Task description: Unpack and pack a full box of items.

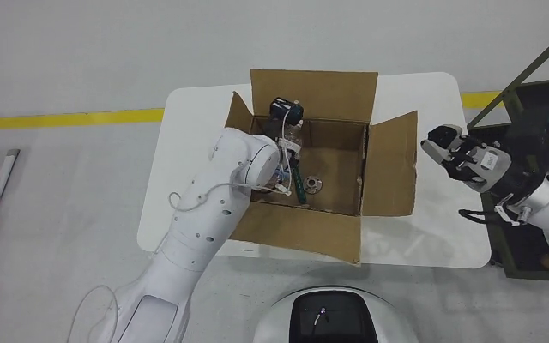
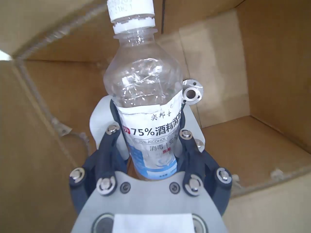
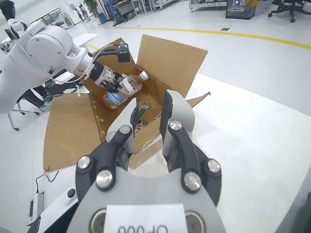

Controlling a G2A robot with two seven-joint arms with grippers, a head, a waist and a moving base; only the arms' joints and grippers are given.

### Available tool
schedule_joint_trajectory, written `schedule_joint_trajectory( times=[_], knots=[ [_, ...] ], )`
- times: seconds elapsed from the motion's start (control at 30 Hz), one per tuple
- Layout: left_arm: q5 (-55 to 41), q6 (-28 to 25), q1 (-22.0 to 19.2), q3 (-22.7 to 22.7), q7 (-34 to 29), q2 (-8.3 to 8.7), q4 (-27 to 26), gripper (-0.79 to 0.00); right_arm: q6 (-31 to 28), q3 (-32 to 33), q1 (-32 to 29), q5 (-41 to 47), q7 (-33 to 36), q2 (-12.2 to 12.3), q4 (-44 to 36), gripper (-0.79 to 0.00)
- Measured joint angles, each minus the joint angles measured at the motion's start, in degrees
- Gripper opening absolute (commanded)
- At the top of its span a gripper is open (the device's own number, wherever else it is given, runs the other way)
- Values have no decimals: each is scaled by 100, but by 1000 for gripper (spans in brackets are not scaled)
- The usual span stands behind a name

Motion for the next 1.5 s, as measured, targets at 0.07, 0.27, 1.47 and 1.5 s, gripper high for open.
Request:
schedule_joint_trajectory(
  times=[0.07, 0.27, 1.47, 1.5],
  knots=[
    [-18, -29, 55, -181, -96, 41, -326, -785, -14, 63, -41, 57, 17, 4, -40, -536],
    [-305, -169, 61, -781, -313, 134, -1106, -785, -51, 65, -68, 153, 58, 9, -184, -767],
    [1493, -1438, 2147, -3114, -1078, 1032, -1973, -785, -338, -763, 355, -100, 141, 9, 37, -785],
    [1484, -1428, 2323, -3096, -1078, 1052, -1958, -785, -349, -776, 359, -94, 149, 10, 43, -785]
  ],
)
